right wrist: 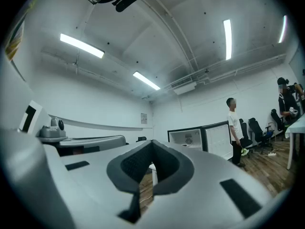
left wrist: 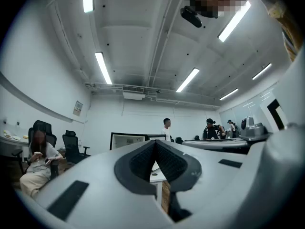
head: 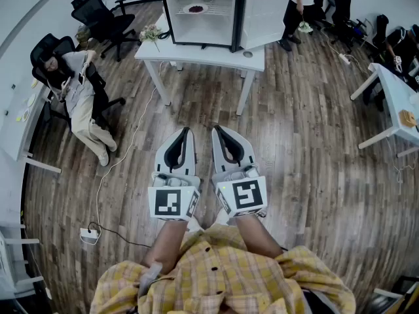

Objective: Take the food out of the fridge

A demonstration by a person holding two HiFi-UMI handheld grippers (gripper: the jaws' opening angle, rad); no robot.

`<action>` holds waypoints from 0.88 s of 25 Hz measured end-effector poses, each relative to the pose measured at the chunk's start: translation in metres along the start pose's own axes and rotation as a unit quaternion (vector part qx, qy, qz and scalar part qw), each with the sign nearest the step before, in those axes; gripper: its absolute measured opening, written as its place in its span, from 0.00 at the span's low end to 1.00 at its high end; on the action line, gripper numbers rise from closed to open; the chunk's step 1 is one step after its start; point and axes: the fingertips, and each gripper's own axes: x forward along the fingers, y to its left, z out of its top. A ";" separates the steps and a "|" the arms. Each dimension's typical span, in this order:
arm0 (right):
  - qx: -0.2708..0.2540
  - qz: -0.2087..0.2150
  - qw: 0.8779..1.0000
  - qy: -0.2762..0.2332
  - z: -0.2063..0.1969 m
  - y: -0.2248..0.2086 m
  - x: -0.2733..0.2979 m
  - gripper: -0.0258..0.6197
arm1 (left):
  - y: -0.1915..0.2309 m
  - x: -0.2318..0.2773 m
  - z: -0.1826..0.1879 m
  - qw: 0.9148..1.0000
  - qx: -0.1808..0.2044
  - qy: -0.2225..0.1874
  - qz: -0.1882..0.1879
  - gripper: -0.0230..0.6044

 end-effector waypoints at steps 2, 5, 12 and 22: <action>-0.004 0.005 1.000 -0.001 0.001 -0.002 -0.002 0.05 | -0.003 0.002 0.000 1.000 -0.008 0.001 0.002 0.05; -0.002 0.008 1.000 -0.005 0.000 -0.010 -0.004 0.05 | -0.012 0.004 -0.003 1.000 -0.001 0.006 0.005 0.05; 0.011 0.033 0.999 0.019 -0.026 -0.020 0.014 0.05 | -0.005 0.016 -0.033 0.999 0.008 0.029 0.021 0.05; -0.019 0.025 0.999 0.022 -0.043 -0.053 0.107 0.05 | 0.055 0.102 -0.055 1.000 -0.015 0.011 0.002 0.05</action>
